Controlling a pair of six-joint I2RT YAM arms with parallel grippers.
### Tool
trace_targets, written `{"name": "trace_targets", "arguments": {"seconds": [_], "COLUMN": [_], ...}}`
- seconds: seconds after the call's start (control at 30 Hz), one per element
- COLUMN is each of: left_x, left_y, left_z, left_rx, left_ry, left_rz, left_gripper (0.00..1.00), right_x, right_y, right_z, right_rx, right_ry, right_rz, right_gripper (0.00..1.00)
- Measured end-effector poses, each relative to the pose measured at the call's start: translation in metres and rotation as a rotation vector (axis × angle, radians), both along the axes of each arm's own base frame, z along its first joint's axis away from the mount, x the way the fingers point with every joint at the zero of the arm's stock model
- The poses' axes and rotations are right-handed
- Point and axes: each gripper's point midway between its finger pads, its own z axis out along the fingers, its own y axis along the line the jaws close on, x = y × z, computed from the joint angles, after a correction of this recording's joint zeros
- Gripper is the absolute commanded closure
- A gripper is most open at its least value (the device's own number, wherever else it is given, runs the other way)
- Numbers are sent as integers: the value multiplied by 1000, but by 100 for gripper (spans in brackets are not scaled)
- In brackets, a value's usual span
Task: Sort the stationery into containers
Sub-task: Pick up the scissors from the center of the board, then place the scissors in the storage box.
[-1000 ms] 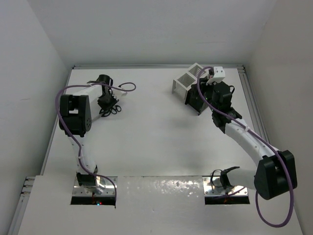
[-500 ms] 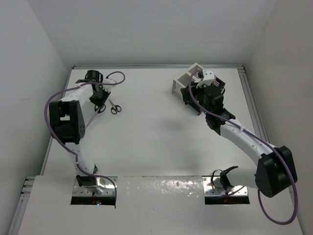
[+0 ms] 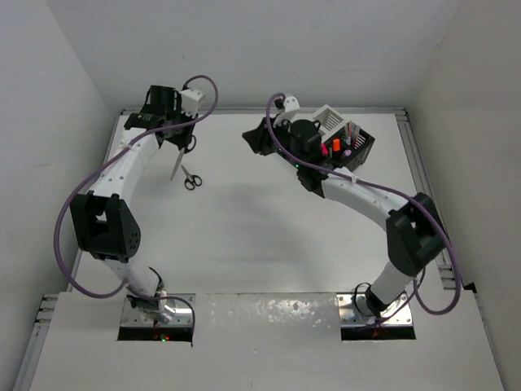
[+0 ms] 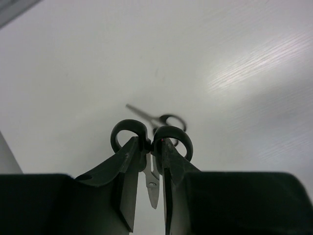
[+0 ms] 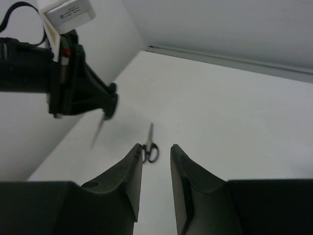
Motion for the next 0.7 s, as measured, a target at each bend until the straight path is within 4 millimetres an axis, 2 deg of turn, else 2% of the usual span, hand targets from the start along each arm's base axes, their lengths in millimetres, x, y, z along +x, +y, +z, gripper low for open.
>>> {"name": "trace_targets", "arguments": {"seconds": [0.13,0.2,0.27,0.43,0.7], "left_x": [0,-4,-7,-12,-17], "left_y": [-40,-58,-66,-77,-92], "left_z": [33,40,42,41,41], "left_rx": [-66,-92,-109,-127,-141], "left_ry": [-83,-95,-96,-81,-71], "left_rz": [-32,-56,-62,-72,-98], "left_gripper": [100,100,100,100,100], "right_x": [11,13,14,10,7], "right_y": [45,61,73,88,101], "right_z": [16,12,2,-23,-24], "right_rx": [92,117,127,118,139], "right_ry": [-8,7,29,84,96], "right_rz": [80,108,127,156,182], "right_gripper": [69,67,67,67,67]}}
